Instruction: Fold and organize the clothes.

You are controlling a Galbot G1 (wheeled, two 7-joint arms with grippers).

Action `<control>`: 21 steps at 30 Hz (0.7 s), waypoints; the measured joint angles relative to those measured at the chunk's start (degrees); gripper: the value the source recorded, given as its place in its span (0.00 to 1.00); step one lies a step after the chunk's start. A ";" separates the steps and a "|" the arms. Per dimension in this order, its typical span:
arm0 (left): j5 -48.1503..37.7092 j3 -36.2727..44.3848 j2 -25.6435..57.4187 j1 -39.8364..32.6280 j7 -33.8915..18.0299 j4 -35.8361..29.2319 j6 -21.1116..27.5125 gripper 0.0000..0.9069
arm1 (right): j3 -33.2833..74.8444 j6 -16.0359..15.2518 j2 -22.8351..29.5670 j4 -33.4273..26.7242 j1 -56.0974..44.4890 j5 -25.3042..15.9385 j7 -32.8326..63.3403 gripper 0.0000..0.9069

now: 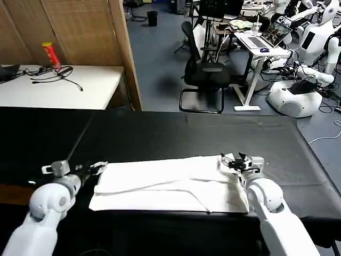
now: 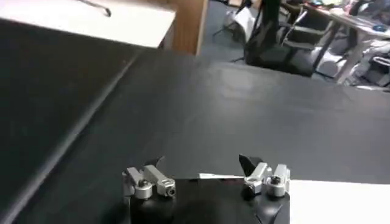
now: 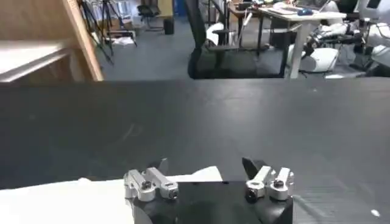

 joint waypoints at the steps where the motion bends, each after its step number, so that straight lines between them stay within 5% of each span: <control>1: 0.15 0.00 0.00 0.07 0.33 0.14 0.00 0.72 | -0.03 0.00 0.12 -0.17 0.07 -0.03 -0.02 0.97; 6: 0.23 0.01 0.04 0.22 0.79 0.99 0.00 0.29 | -0.21 0.10 0.88 -1.29 0.73 -0.47 -0.21 0.73; 7: 0.28 0.00 0.04 0.19 0.87 1.19 -0.03 0.20 | -0.23 0.12 1.00 -1.49 0.79 -0.54 -0.23 0.60; 11: 0.46 0.03 -0.32 0.02 1.13 1.94 -0.18 0.13 | -0.30 0.34 1.35 -1.85 0.70 -1.21 -0.33 0.29; 14: 0.61 0.16 -0.74 -0.27 1.26 2.59 -0.19 0.11 | -0.35 0.35 1.47 -1.85 0.63 -1.39 -0.35 0.24; 16: 0.76 0.23 -0.86 -0.34 1.62 2.79 -0.19 0.00 | -0.36 0.34 1.51 -1.84 0.63 -1.42 -0.38 0.15; 21: 2.16 0.31 -1.08 -0.57 2.10 2.93 -0.13 0.00 | -0.29 0.33 1.52 -1.76 0.51 -1.45 -0.43 0.08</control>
